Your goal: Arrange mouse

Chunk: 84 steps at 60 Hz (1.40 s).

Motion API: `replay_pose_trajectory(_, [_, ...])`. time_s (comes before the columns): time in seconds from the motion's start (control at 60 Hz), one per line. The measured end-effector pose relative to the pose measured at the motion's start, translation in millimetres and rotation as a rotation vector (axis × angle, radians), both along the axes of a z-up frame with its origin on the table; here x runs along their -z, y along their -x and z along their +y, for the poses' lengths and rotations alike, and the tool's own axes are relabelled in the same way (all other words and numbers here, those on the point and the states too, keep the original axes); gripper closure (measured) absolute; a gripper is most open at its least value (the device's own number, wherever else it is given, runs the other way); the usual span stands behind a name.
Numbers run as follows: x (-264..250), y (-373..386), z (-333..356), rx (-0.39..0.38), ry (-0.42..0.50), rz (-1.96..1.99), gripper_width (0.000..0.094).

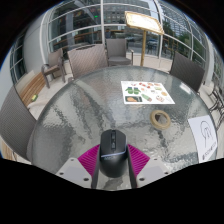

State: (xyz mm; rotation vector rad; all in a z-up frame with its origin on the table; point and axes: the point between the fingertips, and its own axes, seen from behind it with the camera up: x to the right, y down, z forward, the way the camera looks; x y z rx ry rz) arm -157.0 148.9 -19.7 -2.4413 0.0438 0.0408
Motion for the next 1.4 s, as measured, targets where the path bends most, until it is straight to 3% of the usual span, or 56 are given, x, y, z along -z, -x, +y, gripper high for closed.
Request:
replay_pose_trajectory(0.117, [0.3,-0.1,-1.1,-0.030,0.024,0.009,0.0624])
replay_pose_trajectory(0.3, [-11.4,3.1,-7.9,-0.102,0.060,0.091,0.0629])
replay_pose_trajectory(0.417, [-123.4,-32.1,7.7,-0.179,-0.114,0.049,0.0627])
replay_pose_trajectory(0.55, [-272.6,-121.8,30.1,-0.186,-0.357,-0.015,0.0627])
replay_pose_trajectory(0.617, [-320.1,-169.0,30.6,-0.177,-0.434,-0.031,0.0627])
replay_pose_trajectory(0.7, [-337.3,-239.3,27.1,-0.158,-0.457,-0.096,0.0629])
replay_pose_trajectory(0.8, [-313.7,-319.4,23.1,-0.119,-0.400,-0.157,0.0629])
replay_pose_trajectory(0.933, [-219.2,-398.5,3.4,-0.063,-0.235,-0.167,0.0632])
replay_pose_trajectory(1.15, [-53.3,-423.7,-24.9,-0.049,0.020,-0.061,0.0629])
replay_pose_trajectory(1.283, [-2.1,-424.6,-38.1,-0.063,0.090,-0.038,0.0627])
replay_pose_trajectory(1.4, [-1.1,-424.6,-38.2,-0.079,0.061,-0.036,0.0553])
